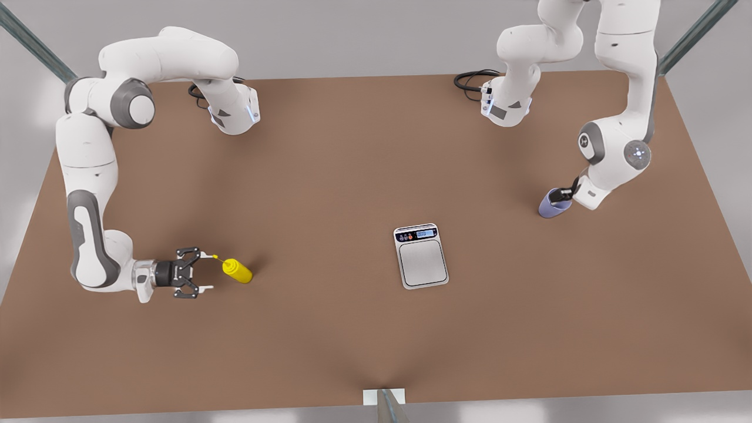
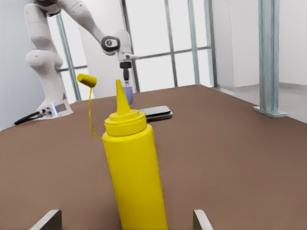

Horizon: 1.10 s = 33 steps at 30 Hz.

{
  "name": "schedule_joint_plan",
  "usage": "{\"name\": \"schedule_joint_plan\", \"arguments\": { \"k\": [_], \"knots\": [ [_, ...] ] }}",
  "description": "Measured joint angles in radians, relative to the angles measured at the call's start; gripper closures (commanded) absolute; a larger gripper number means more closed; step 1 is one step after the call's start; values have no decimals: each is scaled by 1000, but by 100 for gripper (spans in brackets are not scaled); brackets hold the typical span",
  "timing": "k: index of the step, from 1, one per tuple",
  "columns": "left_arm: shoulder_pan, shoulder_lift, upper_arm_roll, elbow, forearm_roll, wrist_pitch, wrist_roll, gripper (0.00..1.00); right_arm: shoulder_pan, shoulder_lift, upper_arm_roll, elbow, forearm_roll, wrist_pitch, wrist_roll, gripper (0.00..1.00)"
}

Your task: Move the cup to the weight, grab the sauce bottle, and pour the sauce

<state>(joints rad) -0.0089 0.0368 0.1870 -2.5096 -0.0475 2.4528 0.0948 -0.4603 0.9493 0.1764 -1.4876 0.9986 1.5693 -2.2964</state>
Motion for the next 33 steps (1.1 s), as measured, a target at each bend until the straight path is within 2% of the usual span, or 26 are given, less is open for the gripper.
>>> {"name": "schedule_joint_plan", "arguments": {
  "k": [6,11,15,19,20,22,23,24,25,26,28,33],
  "knots": [
    [112,0,0,0,-6,0,2,0,34,3,0,-20,3,8,-14,0],
    [48,15,3,0,-5,-2,6,0,78,11,-2,-20,43,24,-14,0],
    [94,25,3,-1,-6,-2,6,0,90,11,-2,-22,44,28,-14,0],
    [78,104,3,0,-6,29,6,0,107,10,-2,-29,46,29,-12,0],
    [75,111,3,0,-6,33,6,4,116,9,-1,-31,52,29,-12,0],
    [75,118,3,2,-5,34,6,45,120,8,-2,-37,58,30,-11,0],
    [75,118,3,2,-5,33,7,63,118,6,-2,-37,58,31,-12,4],
    [75,118,3,2,-5,32,7,65,120,6,-2,-37,58,31,-10,5],
    [75,118,3,2,-5,32,5,69,120,6,-2,-37,58,40,-8,14],
    [75,118,3,2,-5,32,5,75,118,6,-2,-39,58,44,1,29],
    [75,120,3,14,-5,31,5,79,118,5,-3,-42,58,46,22,43],
    [72,153,-1,44,-4,32,5,79,124,5,-3,-40,57,43,-1,46]
  ]
}}
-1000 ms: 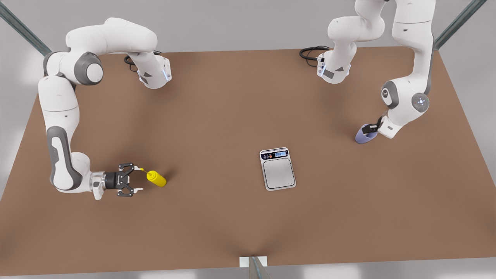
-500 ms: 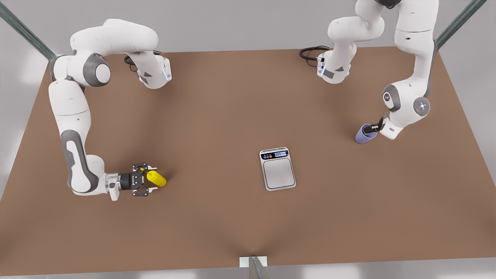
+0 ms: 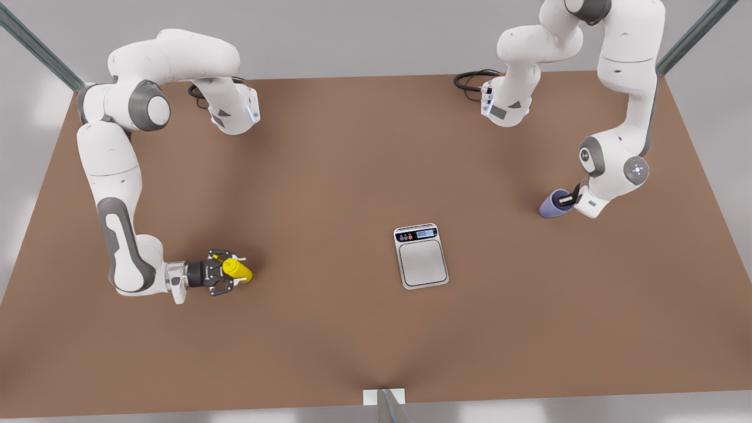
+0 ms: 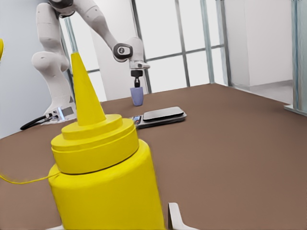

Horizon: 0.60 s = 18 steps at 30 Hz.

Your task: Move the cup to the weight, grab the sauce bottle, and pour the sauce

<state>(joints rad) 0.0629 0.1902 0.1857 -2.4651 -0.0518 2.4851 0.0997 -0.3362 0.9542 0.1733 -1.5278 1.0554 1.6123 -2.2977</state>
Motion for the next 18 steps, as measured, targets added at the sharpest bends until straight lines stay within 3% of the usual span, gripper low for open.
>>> {"name": "schedule_joint_plan", "arguments": {
  "k": [9,11,13,15,18],
  "knots": [
    [-2,-16,-57,85,28,-10,-19,79,9,-29,10,44,-59,-12,127,49],
    [-8,3,-135,200,30,-51,-22,79,30,-66,14,77,-84,-23,218,49],
    [-6,114,-191,462,12,-231,-32,79,58,-72,44,171,-143,-49,342,49],
    [-103,214,-201,638,-1,-292,-159,79,65,-76,92,239,-216,-47,410,49],
    [-241,253,-202,719,-15,-349,-359,79,117,-81,130,300,-271,-40,475,50]
  ]
}}
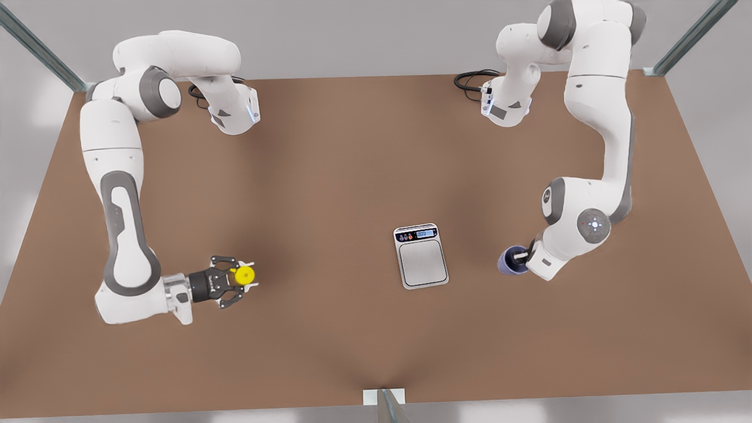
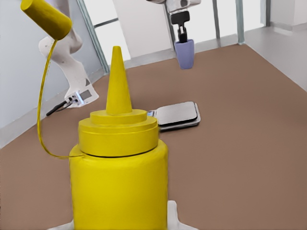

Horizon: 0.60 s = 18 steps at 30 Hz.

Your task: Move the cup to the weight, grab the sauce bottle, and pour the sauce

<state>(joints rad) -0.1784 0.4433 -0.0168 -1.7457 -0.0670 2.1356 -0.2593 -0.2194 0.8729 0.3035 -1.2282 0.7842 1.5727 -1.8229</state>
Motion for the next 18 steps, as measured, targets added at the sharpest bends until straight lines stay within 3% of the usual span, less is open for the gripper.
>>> {"name": "schedule_joint_plan", "arguments": {
  "k": [3,7,18],
  "knots": [
    [-135,7,0,8,-70,1,-155,79,71,1,0,19,11,40,8,50],
    [-294,148,1,193,-121,17,-466,79,130,3,0,20,46,121,10,49],
    [-300,222,15,218,-69,48,-498,79,149,3,0,21,65,141,0,49]
  ]
}}
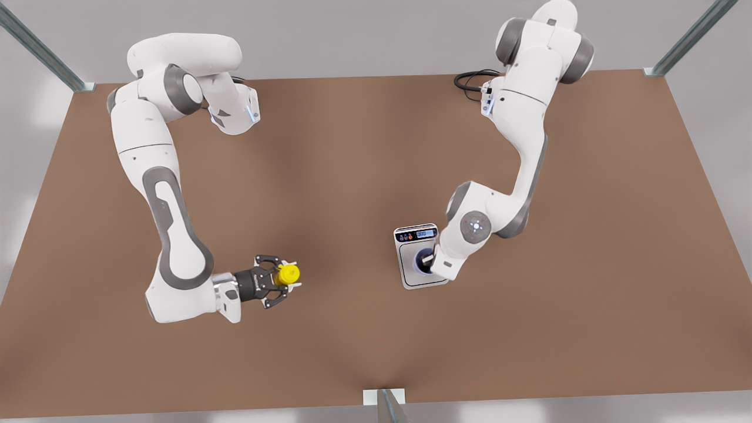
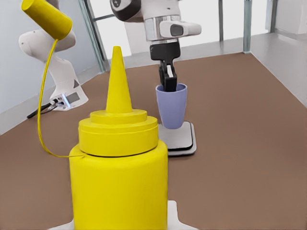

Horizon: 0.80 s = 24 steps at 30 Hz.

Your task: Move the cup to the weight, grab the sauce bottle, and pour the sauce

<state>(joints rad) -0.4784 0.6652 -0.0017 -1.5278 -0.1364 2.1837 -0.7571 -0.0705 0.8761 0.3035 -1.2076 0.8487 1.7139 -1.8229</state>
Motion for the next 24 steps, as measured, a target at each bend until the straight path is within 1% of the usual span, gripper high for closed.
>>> {"name": "schedule_joint_plan", "arguments": {
  "k": [3,4,5,12,13,18,21,23,24],
  "knots": [
    [-3,2,0,0,18,0,-2,79,0,0,0,1,-6,0,-1,49],
    [-4,2,0,0,22,0,-1,69,4,1,0,0,-5,0,-1,49],
    [-3,2,0,0,19,1,2,0,5,0,-1,1,-7,0,-1,49],
    [-2,2,0,1,6,1,1,0,30,4,-2,-1,-10,23,0,49],
    [0,2,-1,2,8,1,2,0,53,0,-1,-1,-14,25,7,49],
    [2,-6,7,5,11,-3,1,0,225,-2,-1,31,-4,226,195,49],
    [0,-56,19,5,10,-69,-17,0,261,-2,-1,33,-2,278,238,49],
    [1,-113,22,5,8,-159,-37,0,284,-2,-2,38,-2,305,257,49],
    [26,-176,32,12,5,-261,-35,0,310,-2,-4,40,-8,318,308,49]
  ]
}}
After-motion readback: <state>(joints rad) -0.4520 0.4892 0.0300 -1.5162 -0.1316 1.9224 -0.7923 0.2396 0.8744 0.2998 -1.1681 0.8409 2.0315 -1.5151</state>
